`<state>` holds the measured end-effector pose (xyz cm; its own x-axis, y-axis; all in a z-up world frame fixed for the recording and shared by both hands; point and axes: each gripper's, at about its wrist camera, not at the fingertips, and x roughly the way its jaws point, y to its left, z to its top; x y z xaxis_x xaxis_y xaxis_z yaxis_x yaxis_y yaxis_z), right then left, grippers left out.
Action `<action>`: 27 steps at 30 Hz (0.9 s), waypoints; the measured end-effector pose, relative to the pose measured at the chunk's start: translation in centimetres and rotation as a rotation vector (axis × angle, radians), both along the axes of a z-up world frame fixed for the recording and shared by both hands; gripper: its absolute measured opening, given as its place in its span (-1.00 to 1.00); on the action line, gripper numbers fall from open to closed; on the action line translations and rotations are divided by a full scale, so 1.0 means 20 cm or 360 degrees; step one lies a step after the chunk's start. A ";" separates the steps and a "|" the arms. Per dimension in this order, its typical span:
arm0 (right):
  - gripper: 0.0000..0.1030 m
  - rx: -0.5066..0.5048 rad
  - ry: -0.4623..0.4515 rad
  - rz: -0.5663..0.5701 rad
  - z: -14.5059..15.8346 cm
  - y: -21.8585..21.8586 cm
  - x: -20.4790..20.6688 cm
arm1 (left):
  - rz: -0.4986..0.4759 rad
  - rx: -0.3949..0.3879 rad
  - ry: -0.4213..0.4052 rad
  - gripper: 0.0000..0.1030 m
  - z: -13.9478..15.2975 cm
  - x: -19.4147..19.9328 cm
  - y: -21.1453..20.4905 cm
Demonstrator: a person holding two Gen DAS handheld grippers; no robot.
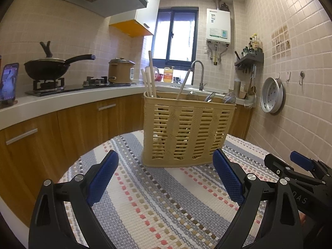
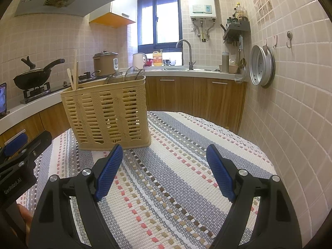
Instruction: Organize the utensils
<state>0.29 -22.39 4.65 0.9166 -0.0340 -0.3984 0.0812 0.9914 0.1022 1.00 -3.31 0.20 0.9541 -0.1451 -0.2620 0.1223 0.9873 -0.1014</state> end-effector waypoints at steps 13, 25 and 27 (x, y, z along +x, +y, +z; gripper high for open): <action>0.52 0.0005 -0.0009 -0.0002 0.00 0.00 0.00 | 0.0003 0.0012 0.0014 0.85 0.00 0.01 0.01; 0.52 0.0013 -0.0008 -0.0003 0.00 0.00 -0.01 | 0.0017 0.0012 0.0036 0.85 0.00 0.02 0.01; 0.52 0.0013 -0.0009 -0.0002 0.00 0.00 -0.01 | 0.0016 0.0013 0.0036 0.85 0.00 0.02 0.01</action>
